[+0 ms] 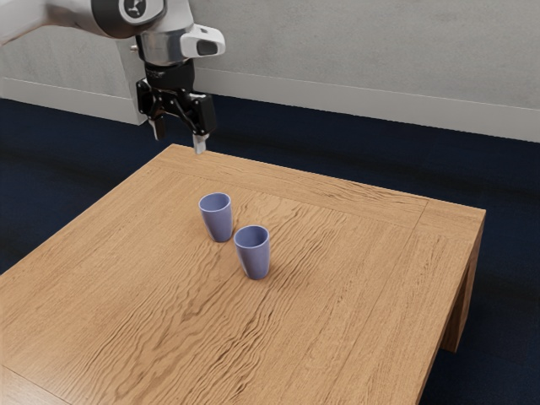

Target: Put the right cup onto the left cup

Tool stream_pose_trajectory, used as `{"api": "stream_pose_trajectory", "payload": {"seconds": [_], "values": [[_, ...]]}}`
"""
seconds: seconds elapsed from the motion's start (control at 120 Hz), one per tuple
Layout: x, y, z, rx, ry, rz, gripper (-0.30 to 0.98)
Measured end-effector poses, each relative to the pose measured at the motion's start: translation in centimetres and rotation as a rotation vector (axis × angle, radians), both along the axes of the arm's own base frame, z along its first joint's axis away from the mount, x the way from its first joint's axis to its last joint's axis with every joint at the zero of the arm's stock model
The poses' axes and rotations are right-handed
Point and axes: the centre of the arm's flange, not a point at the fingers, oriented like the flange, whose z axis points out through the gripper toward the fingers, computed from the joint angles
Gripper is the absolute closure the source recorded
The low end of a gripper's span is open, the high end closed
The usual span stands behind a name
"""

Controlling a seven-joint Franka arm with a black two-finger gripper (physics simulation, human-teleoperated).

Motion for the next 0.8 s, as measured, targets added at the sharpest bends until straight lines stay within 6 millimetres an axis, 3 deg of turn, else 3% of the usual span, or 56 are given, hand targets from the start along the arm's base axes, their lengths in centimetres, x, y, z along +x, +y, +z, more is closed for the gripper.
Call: {"api": "stream_pose_trajectory", "payload": {"seconds": [0.275,0.525,0.8], "values": [[0.7,-0.2,-1.4,0.000,0.009,-0.008,0.00],[4.3,-1.4,-7.8,0.002,0.064,-0.032,0.00],[5.7,-1.4,-14.7,0.003,0.106,-0.038,0.00]]}}
